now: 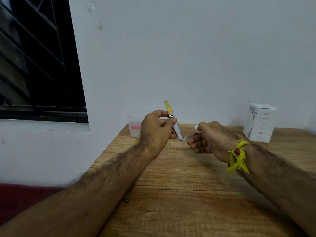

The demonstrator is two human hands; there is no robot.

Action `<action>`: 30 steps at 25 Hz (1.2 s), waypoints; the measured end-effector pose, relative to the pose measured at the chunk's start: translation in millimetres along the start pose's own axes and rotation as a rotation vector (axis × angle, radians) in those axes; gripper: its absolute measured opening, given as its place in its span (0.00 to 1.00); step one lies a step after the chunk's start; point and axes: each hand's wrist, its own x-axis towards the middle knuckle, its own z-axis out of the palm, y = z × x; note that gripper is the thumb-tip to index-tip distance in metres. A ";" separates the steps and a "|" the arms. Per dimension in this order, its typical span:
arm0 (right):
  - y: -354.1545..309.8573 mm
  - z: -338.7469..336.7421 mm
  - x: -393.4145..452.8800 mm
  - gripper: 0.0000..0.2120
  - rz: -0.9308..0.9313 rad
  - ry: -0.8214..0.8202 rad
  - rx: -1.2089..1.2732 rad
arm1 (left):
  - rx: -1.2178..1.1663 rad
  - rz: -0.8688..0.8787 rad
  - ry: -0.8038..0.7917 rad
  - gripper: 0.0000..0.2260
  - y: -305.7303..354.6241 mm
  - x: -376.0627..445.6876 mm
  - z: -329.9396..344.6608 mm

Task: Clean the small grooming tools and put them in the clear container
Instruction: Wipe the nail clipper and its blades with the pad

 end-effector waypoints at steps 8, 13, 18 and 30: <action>-7.0 10.3 -9.9 0.11 -0.038 0.003 0.256 | 0.029 -0.002 0.097 0.07 -0.7 0.9 -3.5; -5.3 11.7 -10.7 0.08 -0.137 -0.070 0.210 | 0.076 -0.004 0.029 0.04 0.3 -1.9 -1.5; -1.9 15.4 -12.5 0.08 -0.200 -0.174 0.128 | 0.114 -0.037 -0.010 0.06 -3.8 1.0 -3.2; 11.2 27.9 -16.1 0.07 -0.292 -0.173 -0.125 | 0.049 -0.125 -0.026 0.08 -8.9 -3.5 -3.0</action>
